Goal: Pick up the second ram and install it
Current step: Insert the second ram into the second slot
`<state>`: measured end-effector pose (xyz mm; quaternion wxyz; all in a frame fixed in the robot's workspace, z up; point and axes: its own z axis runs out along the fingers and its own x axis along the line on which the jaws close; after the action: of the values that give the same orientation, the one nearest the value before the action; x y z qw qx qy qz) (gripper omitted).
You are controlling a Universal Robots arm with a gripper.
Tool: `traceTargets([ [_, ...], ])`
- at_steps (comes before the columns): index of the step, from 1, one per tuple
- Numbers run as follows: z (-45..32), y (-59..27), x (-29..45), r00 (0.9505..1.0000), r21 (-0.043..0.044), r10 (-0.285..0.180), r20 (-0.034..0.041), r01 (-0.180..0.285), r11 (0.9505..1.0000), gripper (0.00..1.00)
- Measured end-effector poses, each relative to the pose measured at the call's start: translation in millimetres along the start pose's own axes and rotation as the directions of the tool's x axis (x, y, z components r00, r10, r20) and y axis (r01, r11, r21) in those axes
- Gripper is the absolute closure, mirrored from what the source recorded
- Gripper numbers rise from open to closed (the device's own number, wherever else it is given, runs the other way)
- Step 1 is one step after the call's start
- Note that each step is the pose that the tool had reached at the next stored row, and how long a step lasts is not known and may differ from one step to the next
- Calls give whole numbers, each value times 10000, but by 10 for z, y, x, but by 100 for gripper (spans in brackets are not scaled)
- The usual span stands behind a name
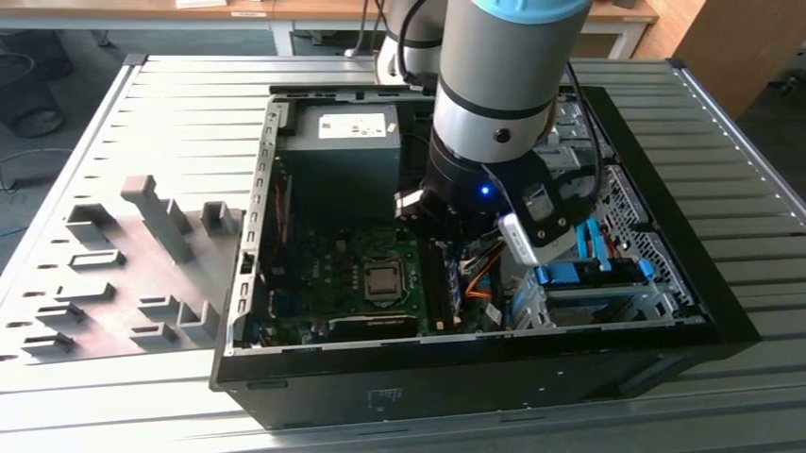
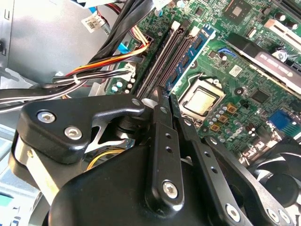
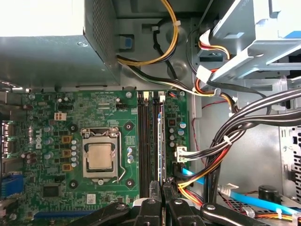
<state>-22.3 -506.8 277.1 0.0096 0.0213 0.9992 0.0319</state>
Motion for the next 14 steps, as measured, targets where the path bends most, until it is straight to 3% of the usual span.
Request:
traceTargets([
  [4,18,-3,3,10000,-41,-1,-4,1,10000,86],
  [10,32,-5,14,10000,-560,-6,-25,4,9984,86],
  [14,35,-4,14,9994,-628,-337,-48,333,9975,86],
])
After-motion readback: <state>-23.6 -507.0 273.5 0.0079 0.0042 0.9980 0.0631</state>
